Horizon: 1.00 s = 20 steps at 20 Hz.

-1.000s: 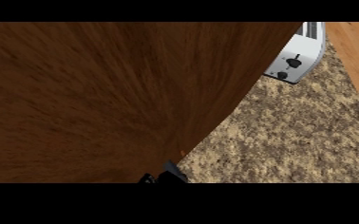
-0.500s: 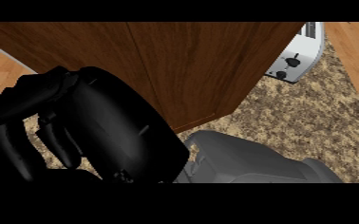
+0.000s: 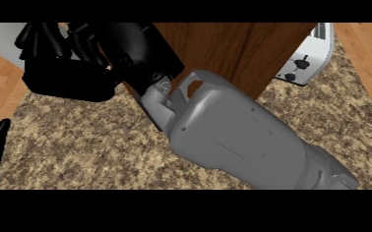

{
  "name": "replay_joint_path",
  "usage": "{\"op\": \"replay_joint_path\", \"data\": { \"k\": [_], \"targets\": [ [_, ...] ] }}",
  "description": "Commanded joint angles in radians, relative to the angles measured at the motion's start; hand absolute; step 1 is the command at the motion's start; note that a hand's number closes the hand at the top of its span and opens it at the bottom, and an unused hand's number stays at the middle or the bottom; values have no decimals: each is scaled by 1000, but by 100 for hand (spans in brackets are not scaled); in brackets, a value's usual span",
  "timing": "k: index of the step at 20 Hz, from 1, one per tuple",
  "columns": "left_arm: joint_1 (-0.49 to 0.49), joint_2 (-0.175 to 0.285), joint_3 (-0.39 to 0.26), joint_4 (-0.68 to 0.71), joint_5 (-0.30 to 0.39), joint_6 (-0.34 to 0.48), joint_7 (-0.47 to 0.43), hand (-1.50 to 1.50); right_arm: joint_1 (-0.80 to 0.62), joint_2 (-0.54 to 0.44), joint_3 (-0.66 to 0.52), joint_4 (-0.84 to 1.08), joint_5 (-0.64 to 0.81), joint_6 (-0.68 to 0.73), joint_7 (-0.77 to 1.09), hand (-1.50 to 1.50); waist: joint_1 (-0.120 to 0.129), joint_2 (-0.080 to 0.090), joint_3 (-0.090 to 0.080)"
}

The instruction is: Pick up the wine, place it into the cabinet and close the cabinet

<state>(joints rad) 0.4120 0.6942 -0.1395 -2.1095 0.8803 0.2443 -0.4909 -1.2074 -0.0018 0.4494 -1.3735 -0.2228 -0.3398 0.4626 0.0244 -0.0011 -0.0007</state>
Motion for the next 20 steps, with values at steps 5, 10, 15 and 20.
{"op": "replay_joint_path", "data": {
  "k": [5, 10, 15, 20],
  "targets": [
    [-40, -8, 56, 15, 9, -9, 56, -150, 38, -39, -96, 194, -25, 156, -150, 150, -12, 6, 1],
    [10, -29, 7, -13, -35, -38, 31, -150, -1, -82, -171, 319, -28, 203, -224, 150, 8, 9, 0],
    [-63, -43, -8, 21, -52, -1, 55, -150, -17, -97, -144, 398, 52, 190, -292, 150, -1, 17, -1],
    [-72, -57, -7, 21, -48, 2, 66, -150, -5, -67, -141, 420, 65, 184, -341, 150, 4, 16, -1]
  ]
}}
